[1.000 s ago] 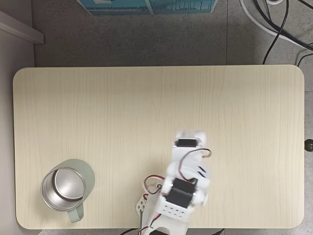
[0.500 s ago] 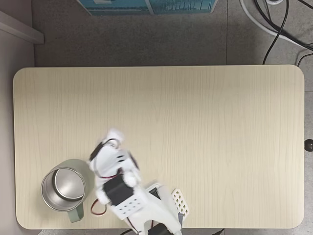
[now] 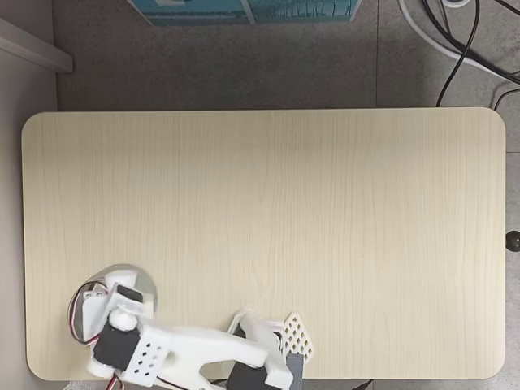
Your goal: Grasp a dressing and put it in the cup.
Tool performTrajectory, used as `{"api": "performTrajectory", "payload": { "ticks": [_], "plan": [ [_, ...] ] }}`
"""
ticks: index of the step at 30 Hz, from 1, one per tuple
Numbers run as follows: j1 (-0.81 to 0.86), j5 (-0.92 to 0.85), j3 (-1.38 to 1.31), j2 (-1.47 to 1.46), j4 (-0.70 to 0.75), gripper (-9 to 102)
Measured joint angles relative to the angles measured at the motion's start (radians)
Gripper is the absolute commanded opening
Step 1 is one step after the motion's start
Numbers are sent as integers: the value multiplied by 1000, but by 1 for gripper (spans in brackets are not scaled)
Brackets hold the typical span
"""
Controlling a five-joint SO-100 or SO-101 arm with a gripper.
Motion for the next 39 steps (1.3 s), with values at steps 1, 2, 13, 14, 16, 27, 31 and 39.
{"api": "performTrajectory", "payload": {
  "ticks": [1, 2, 13, 14, 16, 27, 31, 39],
  "plan": [
    [-15, -5, 0, 12, 0, 0],
    [-31, -5, 0, 21, 0, 0],
    [-46, -6, 6, 41, -11, 23],
    [-46, -6, 6, 41, -11, 23],
    [-54, -6, 6, 38, -11, 23],
    [-55, -6, 6, -40, -11, 23],
    [-32, 0, 9, -100, -11, 23],
    [18, -11, 9, -138, -11, 23]
  ]
}}
